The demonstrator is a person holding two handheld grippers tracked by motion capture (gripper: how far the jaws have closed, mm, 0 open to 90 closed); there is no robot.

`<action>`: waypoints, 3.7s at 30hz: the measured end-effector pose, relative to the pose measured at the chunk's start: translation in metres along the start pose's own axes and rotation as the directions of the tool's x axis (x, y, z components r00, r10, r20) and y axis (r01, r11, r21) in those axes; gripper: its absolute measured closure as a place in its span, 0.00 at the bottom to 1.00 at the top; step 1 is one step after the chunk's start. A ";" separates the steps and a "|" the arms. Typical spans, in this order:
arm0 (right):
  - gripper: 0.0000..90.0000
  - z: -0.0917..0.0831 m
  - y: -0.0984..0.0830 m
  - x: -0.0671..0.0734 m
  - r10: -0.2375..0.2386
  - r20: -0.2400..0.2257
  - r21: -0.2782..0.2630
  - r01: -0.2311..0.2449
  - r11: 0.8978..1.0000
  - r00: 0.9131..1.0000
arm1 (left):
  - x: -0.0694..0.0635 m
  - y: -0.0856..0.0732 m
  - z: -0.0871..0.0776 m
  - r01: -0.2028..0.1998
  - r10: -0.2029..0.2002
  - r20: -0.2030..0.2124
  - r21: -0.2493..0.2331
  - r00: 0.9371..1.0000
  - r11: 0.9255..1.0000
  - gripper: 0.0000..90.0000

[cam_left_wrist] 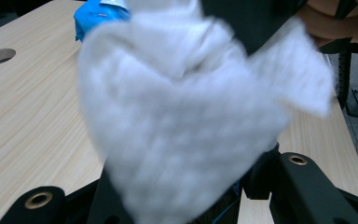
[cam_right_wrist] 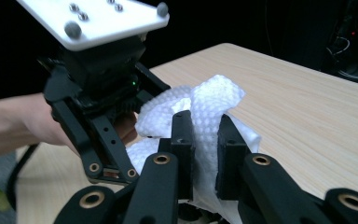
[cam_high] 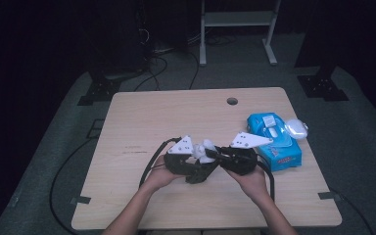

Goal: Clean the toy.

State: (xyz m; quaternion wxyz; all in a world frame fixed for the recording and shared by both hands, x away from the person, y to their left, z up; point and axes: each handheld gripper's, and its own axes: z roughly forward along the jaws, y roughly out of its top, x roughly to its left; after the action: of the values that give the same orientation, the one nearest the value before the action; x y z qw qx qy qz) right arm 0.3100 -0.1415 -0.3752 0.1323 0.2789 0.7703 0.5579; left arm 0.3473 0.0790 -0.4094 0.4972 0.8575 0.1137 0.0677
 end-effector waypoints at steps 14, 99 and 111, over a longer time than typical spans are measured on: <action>0.89 -0.008 -0.007 -0.010 0.014 0.044 0.011 -0.015 1.000 0.999 | 0.002 0.000 -0.002 -0.004 0.004 -0.011 0.017 1.000 1.000 0.65; 0.89 -0.024 -0.016 -0.020 0.048 0.067 0.004 -0.048 0.999 0.997 | 0.004 0.013 0.021 -0.024 0.022 0.022 0.097 1.000 0.995 0.65; 0.89 -0.004 -0.029 -0.017 0.037 0.060 0.098 -0.042 0.994 0.998 | 0.002 0.005 0.037 -0.072 0.066 0.033 0.274 0.997 0.959 0.65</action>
State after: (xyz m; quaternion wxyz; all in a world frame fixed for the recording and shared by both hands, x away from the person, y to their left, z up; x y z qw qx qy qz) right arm 0.3134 -0.1609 -0.4031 0.1297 0.3165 0.7873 0.5130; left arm 0.3578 0.0463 -0.4234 0.3719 0.9224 0.0861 0.0584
